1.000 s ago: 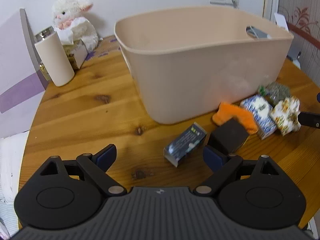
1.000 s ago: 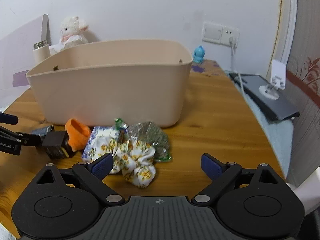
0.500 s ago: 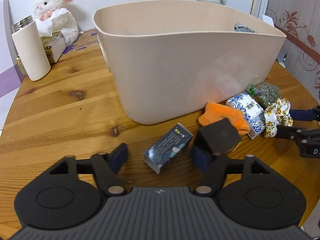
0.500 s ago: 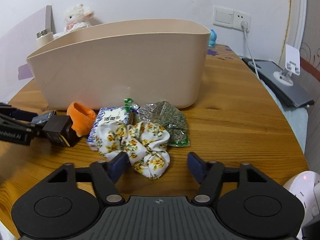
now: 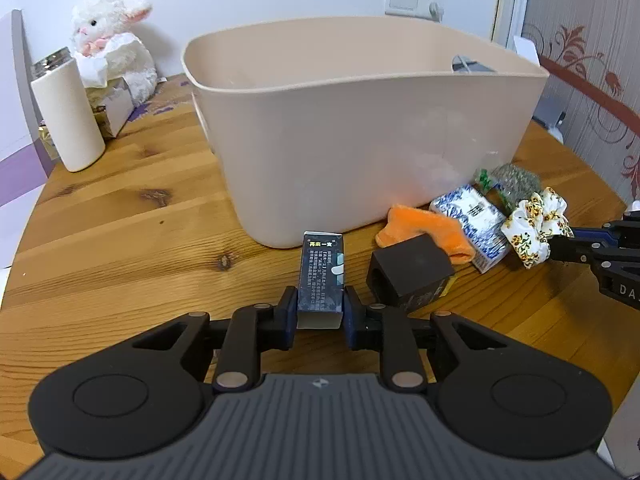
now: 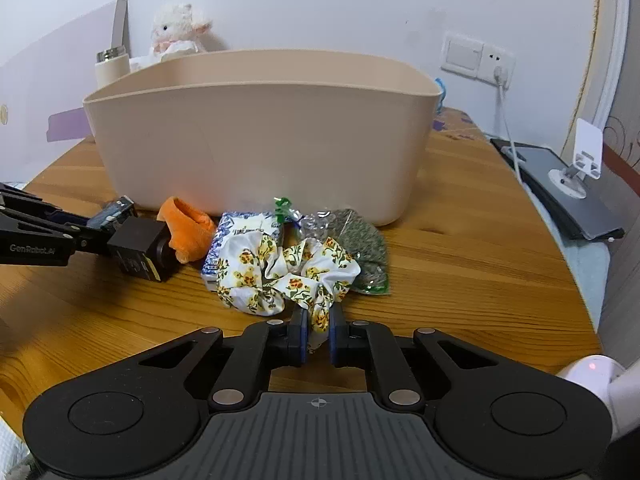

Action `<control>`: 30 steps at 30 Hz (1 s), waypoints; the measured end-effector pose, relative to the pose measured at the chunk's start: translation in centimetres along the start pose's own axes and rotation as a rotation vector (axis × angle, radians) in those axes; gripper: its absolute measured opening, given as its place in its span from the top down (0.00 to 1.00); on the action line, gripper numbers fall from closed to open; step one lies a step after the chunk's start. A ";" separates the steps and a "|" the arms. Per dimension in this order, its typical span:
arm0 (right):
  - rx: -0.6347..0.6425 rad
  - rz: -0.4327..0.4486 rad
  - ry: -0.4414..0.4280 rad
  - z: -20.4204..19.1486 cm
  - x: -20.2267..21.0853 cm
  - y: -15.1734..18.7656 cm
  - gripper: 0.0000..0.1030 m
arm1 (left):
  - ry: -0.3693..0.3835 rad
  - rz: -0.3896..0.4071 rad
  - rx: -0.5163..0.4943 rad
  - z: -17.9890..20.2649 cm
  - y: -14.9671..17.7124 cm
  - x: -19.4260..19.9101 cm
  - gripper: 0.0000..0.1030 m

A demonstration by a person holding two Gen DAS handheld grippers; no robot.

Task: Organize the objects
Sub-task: 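Grasp the small dark box with the left tool while the right tool grasps the floral scrunchie, then lift both held items into the basket and open both tools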

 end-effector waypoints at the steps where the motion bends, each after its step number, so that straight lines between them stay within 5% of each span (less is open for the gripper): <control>1: -0.004 0.008 0.002 0.1 0.4 -0.1 0.91 | 0.001 0.007 0.000 0.0 -0.1 0.4 0.76; 15: -0.024 0.144 0.030 1.1 5.2 -3.5 0.91 | 0.016 0.099 -0.015 0.6 -1.5 5.4 0.76; 30: -0.068 0.318 0.057 2.2 7.8 -10.0 0.91 | -0.001 0.304 -0.057 1.3 -9.6 10.8 0.76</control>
Point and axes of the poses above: each gripper's, at about its wrist camera, not at the fingertips, and x roughly against the way its jaws point, z to its right, y to its underside, the point moved 9 cm from there along -x, roughly the way its jaws point, and after that the axes turned 1 degree about z, right-handed, at the moved point
